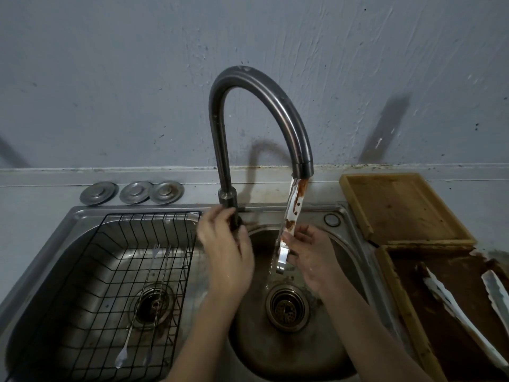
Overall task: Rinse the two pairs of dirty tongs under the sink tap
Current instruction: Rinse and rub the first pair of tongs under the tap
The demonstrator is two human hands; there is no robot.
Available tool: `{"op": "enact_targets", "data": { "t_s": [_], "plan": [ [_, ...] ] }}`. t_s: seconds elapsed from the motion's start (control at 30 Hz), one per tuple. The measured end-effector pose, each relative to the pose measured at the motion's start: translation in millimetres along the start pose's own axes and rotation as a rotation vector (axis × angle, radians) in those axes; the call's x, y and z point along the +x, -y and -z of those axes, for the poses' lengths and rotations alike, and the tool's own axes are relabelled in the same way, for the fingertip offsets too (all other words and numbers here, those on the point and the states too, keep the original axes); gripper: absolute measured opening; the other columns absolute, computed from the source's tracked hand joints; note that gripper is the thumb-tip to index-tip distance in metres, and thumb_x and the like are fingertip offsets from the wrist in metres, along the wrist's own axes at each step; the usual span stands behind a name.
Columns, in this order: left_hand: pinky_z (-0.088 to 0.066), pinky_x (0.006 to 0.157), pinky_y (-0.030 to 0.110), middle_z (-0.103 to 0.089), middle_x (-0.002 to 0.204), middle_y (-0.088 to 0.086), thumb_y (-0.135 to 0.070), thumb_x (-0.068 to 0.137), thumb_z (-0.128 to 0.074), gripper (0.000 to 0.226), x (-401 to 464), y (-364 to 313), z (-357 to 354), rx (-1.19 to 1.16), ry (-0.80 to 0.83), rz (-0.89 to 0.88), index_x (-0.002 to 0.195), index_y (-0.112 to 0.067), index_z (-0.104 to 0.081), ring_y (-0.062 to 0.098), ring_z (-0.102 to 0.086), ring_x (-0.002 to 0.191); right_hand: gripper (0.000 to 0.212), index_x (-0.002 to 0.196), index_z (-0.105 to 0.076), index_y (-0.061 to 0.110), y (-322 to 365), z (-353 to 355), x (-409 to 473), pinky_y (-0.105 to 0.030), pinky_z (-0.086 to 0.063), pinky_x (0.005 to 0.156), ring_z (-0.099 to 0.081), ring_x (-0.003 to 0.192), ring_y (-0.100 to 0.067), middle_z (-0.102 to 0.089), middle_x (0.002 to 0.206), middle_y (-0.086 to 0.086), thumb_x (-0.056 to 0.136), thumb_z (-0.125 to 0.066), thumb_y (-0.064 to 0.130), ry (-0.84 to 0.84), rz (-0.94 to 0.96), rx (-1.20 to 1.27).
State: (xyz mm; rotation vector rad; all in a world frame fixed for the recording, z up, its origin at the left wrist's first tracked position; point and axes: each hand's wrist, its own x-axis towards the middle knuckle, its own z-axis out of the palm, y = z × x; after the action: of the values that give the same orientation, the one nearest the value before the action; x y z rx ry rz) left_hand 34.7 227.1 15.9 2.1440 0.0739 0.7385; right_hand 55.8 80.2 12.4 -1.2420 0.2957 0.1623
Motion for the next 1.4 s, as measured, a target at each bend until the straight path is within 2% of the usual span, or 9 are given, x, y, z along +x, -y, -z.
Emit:
{"op": "enact_targets", "data": {
  "t_s": [0.13,0.27,0.43,0.67,0.77,0.93,1.07,1.27,1.4],
  "plan": [
    [-0.051,0.085,0.032,-0.066,0.102,0.004,-0.009,0.088,-0.057,0.015,-11,-9,-8,-0.264,0.456,0.189,0.101,-0.014,-0.064,0.019,-0.062,0.097,0.017,0.081,-0.058,0.008,-13,-11,5,-0.042,-0.057,0.073,-0.069,0.078,-0.027,-0.069,0.081,-0.013,0.079,-0.064,-0.008,-0.001,-0.035,0.049],
    [-0.055,0.069,0.031,-0.066,0.084,0.018,0.003,0.084,-0.062,0.023,-13,-3,-7,-0.352,0.617,0.374,0.102,-0.009,-0.064,0.029,-0.064,0.079,0.021,0.079,-0.059,0.01,-26,-12,3,-0.04,-0.059,0.071,-0.07,0.077,-0.03,-0.071,0.077,-0.01,0.076,-0.065,-0.01,0.051,-0.03,0.038],
    [-0.048,0.055,0.013,-0.055,0.064,0.009,0.011,0.083,-0.057,0.024,-11,1,-8,-0.411,0.632,0.438,0.094,-0.008,-0.066,0.016,-0.054,0.061,0.003,0.084,-0.065,0.009,-28,-11,2,-0.033,-0.058,0.064,-0.07,0.084,-0.031,-0.069,0.085,-0.013,0.084,-0.064,0.006,0.04,-0.07,0.081],
    [-0.053,0.068,0.039,-0.07,0.071,0.01,0.006,0.08,-0.056,0.039,-15,3,-16,-0.324,0.606,0.448,0.077,-0.031,-0.069,0.019,-0.061,0.067,0.015,0.093,-0.065,0.003,-25,-5,-4,-0.03,-0.057,0.063,-0.071,0.083,-0.031,-0.07,0.092,-0.018,0.079,-0.067,0.0,0.038,-0.076,-0.016],
    [-0.055,0.066,0.036,-0.069,0.065,-0.005,-0.001,0.08,-0.061,0.034,-14,3,-17,-0.264,0.616,0.436,0.075,-0.034,-0.069,0.014,-0.064,0.065,0.011,0.088,-0.069,0.008,-21,-5,-5,-0.035,-0.057,0.065,-0.07,0.082,-0.03,-0.072,0.09,-0.016,0.087,-0.063,0.017,0.006,-0.107,-0.01],
    [-0.052,0.053,0.027,-0.068,0.061,0.0,0.008,0.079,-0.057,0.04,-16,4,-15,-0.287,0.639,0.455,0.074,-0.029,-0.069,0.014,-0.065,0.054,0.014,0.093,-0.067,0.009,-20,-2,-15,-0.033,-0.055,0.054,-0.071,0.077,-0.029,-0.071,0.091,-0.016,0.081,-0.066,0.003,0.054,-0.084,-0.077],
    [-0.048,0.051,0.015,-0.065,0.054,-0.01,0.0,0.079,-0.062,0.033,-18,-5,-16,-0.247,0.666,0.427,0.074,-0.031,-0.069,0.002,-0.064,0.051,0.016,0.094,-0.066,0.01,-19,-5,-17,-0.028,-0.049,0.048,-0.068,0.069,-0.022,-0.071,0.084,-0.012,0.091,-0.057,0.023,-0.005,-0.114,-0.043],
    [-0.051,0.05,0.021,-0.067,0.059,-0.004,0.006,0.078,-0.059,0.036,-14,-8,-9,-0.246,0.631,0.445,0.074,-0.028,-0.068,0.01,-0.064,0.052,0.021,0.105,-0.067,0.012,-18,-4,-21,-0.033,-0.054,0.061,-0.071,0.082,-0.023,-0.073,0.098,-0.013,0.085,-0.061,0.006,0.069,-0.117,-0.053],
    [-0.053,0.052,0.024,-0.065,0.056,-0.006,0.008,0.079,-0.059,0.037,-13,-11,-6,-0.274,0.636,0.453,0.072,-0.028,-0.067,0.009,-0.063,0.05,0.023,0.1,-0.068,0.011,-12,-9,-22,-0.03,-0.052,0.055,-0.072,0.077,-0.021,-0.074,0.083,-0.009,0.094,-0.05,0.025,0.061,-0.16,-0.01]
  ]
}}
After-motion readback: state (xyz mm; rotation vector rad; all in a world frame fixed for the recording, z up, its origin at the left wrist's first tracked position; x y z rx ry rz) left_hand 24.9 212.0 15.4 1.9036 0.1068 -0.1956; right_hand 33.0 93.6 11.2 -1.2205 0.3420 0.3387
